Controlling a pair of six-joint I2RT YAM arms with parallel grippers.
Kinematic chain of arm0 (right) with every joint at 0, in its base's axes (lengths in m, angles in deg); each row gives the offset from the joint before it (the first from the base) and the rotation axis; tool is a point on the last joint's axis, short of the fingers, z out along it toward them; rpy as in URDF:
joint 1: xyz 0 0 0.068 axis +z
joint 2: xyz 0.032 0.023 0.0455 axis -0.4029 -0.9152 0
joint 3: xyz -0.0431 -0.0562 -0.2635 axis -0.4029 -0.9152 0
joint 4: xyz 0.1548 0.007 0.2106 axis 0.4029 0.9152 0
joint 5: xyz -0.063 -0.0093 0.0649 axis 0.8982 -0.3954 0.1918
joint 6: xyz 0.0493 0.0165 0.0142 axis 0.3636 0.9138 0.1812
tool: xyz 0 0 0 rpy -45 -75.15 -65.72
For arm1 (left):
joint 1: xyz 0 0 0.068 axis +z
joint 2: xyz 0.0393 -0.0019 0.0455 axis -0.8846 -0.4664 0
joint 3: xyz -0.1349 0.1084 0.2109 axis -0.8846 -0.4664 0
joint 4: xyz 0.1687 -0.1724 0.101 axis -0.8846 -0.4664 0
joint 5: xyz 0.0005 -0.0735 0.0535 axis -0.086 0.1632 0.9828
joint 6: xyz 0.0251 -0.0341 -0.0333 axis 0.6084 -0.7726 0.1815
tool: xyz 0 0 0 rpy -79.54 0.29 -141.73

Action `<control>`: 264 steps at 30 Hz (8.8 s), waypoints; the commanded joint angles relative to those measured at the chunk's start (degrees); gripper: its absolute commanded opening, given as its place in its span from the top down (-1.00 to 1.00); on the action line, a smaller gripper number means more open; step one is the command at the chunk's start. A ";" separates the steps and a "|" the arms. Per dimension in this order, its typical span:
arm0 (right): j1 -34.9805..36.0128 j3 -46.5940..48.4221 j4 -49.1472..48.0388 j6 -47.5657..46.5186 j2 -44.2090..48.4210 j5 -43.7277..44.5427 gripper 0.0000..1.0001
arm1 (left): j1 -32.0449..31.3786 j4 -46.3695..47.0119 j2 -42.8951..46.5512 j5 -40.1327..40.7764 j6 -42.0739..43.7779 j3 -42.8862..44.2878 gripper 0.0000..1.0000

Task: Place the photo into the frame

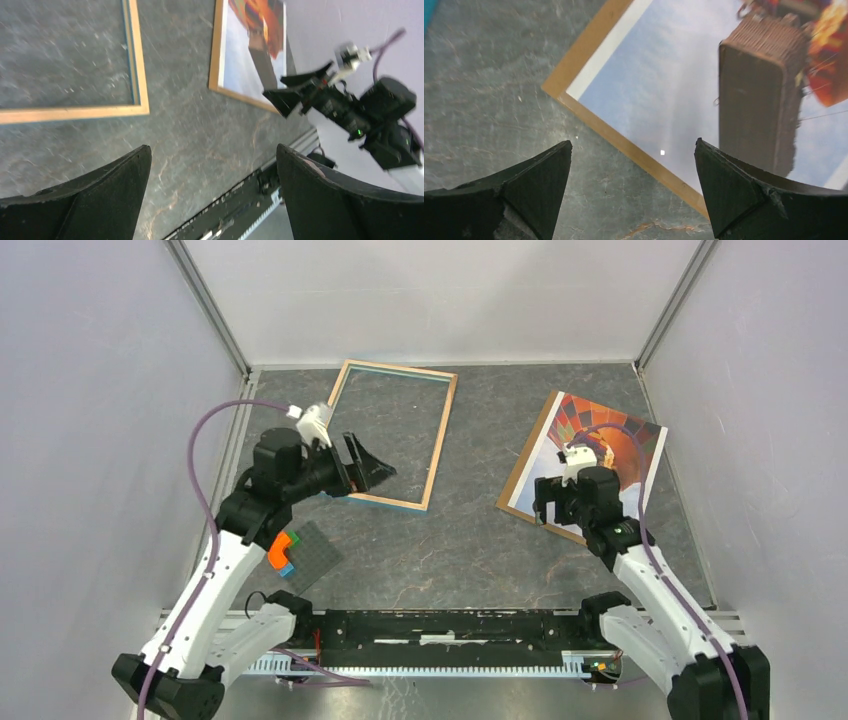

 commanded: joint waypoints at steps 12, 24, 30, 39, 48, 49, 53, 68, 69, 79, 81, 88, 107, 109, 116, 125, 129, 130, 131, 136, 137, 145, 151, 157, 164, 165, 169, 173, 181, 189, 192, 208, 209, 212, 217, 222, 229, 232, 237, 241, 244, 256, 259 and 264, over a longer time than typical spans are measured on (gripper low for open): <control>-13.05 -3.32 -8.34 12.56 -9.37 9.17 -0.96 | -16.01 6.98 3.65 1.62 -6.26 -10.16 -1.00; -45.71 -9.68 -6.40 13.58 0.72 -2.36 -0.96 | -27.93 18.81 -11.54 6.80 -8.40 -8.16 -1.00; -49.33 -13.62 -4.68 13.70 4.87 -4.43 -0.96 | -32.53 22.89 -32.15 7.39 -4.51 3.47 -1.00; -49.34 -15.21 -4.70 15.71 5.74 -5.17 -0.96 | -35.90 26.59 -56.97 6.11 -3.94 24.52 -1.00; -49.41 -15.14 -6.23 13.96 0.57 -5.60 -0.96 | -36.26 26.60 -70.72 1.33 -1.60 37.72 -1.00; -49.41 -14.80 -6.34 13.00 -0.07 -7.57 -0.96 | -36.21 24.45 -72.95 1.56 -0.50 40.74 -1.00; -49.41 -15.85 -8.85 9.54 -0.38 -19.17 -0.89 | -36.09 20.86 -77.86 3.50 1.24 46.28 -1.00; -43.30 -15.70 -22.08 10.10 -2.01 -35.69 -0.96 | -29.04 32.09 -79.32 3.65 -1.11 42.36 -1.00; -42.70 -14.86 -20.88 9.36 -2.33 -35.39 -0.96 | -28.70 33.26 -80.07 2.79 -1.78 42.81 -1.00; -41.39 -14.25 -14.94 10.61 -2.43 -31.51 -0.96 | -26.52 34.79 -85.78 2.47 -1.44 45.63 -1.00; -41.60 -14.22 -13.74 12.31 -2.78 -30.65 -0.96 | -26.22 34.31 -86.38 2.72 -1.60 45.64 -1.00; -42.60 -16.20 -10.56 17.99 2.71 -27.41 -0.96 | -25.16 35.08 -85.27 5.11 -4.01 41.74 -1.00; -42.65 -21.22 -7.23 15.94 1.09 -34.18 -0.91 | -24.29 38.56 -84.87 1.89 -6.05 39.61 -1.00; -42.65 -21.35 -7.38 16.45 1.07 -34.52 -0.91 | -24.30 38.65 -84.90 1.86 -6.05 39.61 -1.00; -42.65 -20.28 -6.05 17.69 4.97 -34.87 -0.88 | -24.30 38.65 -84.98 1.94 -6.14 39.68 -1.00; -42.65 -21.52 -9.81 24.41 7.79 -36.03 -0.88 | -24.30 38.74 -85.21 1.68 -6.17 39.87 -1.00; -42.65 -22.53 -11.13 26.52 8.61 -36.58 -0.88 | -24.33 38.74 -85.23 1.59 -6.20 39.87 -1.00; -42.65 -22.70 -11.47 26.85 9.05 -36.33 -0.88 | -24.29 38.74 -85.25 1.59 -6.17 39.87 -1.00; -42.65 -22.63 -11.51 26.88 9.50 -35.78 -0.88 | -24.30 38.76 -85.30 1.58 -6.21 39.87 -1.00; -42.65 -23.15 -13.45 29.18 10.89 -35.24 -0.88 | -24.26 38.74 -85.30 1.68 -6.19 39.87 -1.00; -42.65 -23.36 -13.96 30.14 11.17 -35.09 -0.88 | -24.30 38.74 -85.26 1.68 -6.19 39.87 -1.00; -42.65 -23.00 -15.63 32.25 12.71 -32.34 -0.89 | -24.35 38.74 -85.31 1.64 -6.05 39.91 -1.00; -42.65 -26.58 -22.85 37.49 12.65 -32.07 -0.89 | -24.30 38.75 -85.20 1.60 -6.13 39.87 -1.00; -42.65 -28.97 -28.27 40.54 12.22 -30.65 -0.89 | -24.30 38.75 -85.22 1.61 -6.08 39.87 -1.00; -42.65 -30.81 -34.53 43.35 10.69 -30.47 -0.88 | -24.30 38.79 -85.26 1.55 -6.03 39.87 -1.00; -42.65 -30.80 -35.51 43.72 10.41 -30.55 -0.88 | -24.30 38.76 -85.27 1.51 -6.04 39.87 -1.00; -42.65 -33.07 -39.23 45.35 9.02 -30.59 -0.88 | -24.30 38.83 -85.23 1.51 -6.04 39.87 -1.00; -42.65 -33.53 -42.42 46.29 6.84 -29.97 -0.87 | -24.30 38.81 -85.21 1.46 -5.99 39.87 -1.00; -42.65 -35.64 -51.83 49.43 0.70 -29.12 -0.86 | -24.33 38.92 -85.26 1.24 -5.97 39.87 -1.00; -42.65 -35.59 -57.74 49.01 -6.34 -27.44 -0.79 | -24.38 39.51 -85.05 0.80 -5.68 39.53 -1.00; -42.65 -36.25 -62.62 49.93 -9.60 -28.06 -0.68 | -24.55 39.71 -84.86 0.64 -5.16 39.52 -1.00; -42.65 -33.43 -58.46 43.40 -12.68 -29.32 0.40 | -27.09 37.16 -69.95 0.34 0.24 34.67 -1.00; -42.65 -33.00 -57.37 43.06 -12.21 -29.59 0.50 | -27.25 35.31 -67.67 0.74 0.66 33.90 -1.00; -42.65 -31.78 -54.44 41.93 -10.43 -30.42 0.70 | -27.56 30.09 -59.35 4.47 2.13 30.09 -1.00; -42.64 -29.11 -49.06 41.20 -6.47 -33.51 0.89 | -27.93 26.35 -46.01 8.37 3.55 19.61 -1.00; -42.56 -23.51 -37.39 37.30 0.11 -35.43 0.99 | -32.38 25.36 -36.54 13.40 7.76 9.32 -1.00; -42.39 -13.31 -19.50 30.60 6.38 -37.15 1.00 | -45.22 28.80 -32.37 30.49 13.25 2.17 -1.00; -42.30 -12.01 -17.00 31.74 8.78 -38.76 1.00 | -51.53 29.38 -34.35 42.33 16.35 4.01 -1.00; -42.23 -9.81 -12.57 32.97 11.46 -39.42 1.00 | -59.69 29.63 -40.57 57.62 29.15 10.37 -1.00; -41.07 -9.52 -12.01 35.63 10.42 -41.43 1.00 | -62.40 34.32 -45.68 60.02 39.94 12.34 -1.00; -39.99 -8.65 -11.51 36.97 8.97 -42.63 1.00 | -62.79 40.17 -48.66 57.32 46.79 11.04 -1.00; -37.39 -6.11 -9.19 37.17 7.99 -41.60 1.00 | -62.86 60.47 -64.82 63.37 69.02 15.04 -1.00; -37.39 -6.02 -9.20 37.71 8.51 -41.30 1.00 | -62.88 64.87 -68.52 67.22 73.30 17.82 -0.92; -37.38 -5.49 -8.62 37.72 8.66 -41.31 1.00 | -62.60 67.96 -72.53 69.87 76.78 21.64 -0.74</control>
